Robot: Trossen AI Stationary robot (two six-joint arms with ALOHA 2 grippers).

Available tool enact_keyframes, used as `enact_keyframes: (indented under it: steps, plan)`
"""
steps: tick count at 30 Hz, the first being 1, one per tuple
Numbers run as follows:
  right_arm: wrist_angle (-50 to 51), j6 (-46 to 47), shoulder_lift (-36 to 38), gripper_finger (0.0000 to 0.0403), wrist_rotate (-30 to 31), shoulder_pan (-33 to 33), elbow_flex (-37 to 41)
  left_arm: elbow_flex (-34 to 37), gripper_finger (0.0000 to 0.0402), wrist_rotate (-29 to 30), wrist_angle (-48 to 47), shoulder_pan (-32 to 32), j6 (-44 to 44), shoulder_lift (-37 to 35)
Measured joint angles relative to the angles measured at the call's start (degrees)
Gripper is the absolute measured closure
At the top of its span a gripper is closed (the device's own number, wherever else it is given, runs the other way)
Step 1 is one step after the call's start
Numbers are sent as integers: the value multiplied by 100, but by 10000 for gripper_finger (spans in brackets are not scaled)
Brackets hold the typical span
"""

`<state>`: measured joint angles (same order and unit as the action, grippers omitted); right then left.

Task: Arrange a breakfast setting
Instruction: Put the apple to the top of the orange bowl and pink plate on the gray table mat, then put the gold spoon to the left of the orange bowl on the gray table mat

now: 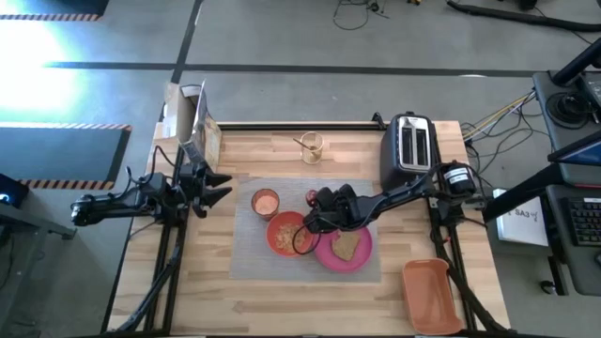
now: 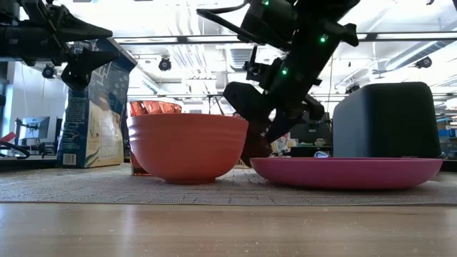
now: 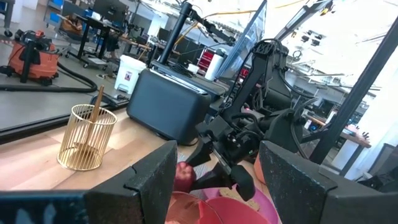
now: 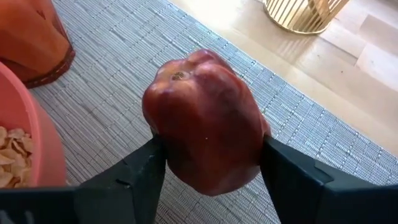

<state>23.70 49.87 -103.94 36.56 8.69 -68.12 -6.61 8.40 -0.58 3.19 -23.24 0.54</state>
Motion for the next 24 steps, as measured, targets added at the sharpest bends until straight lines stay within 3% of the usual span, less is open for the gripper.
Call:
enact_keyframes:
  steps: [10,19,24]
  plan:
    - [0,-21,0,113,-26,0,3,0,189,0,-44,-1,0,2]
    - [102,-467,77,104,-215,0,-81,0,189,0,-48,-1,0,2]
    - [798,-1041,146,101,-249,4,-562,0,189,0,-59,-1,0,2]
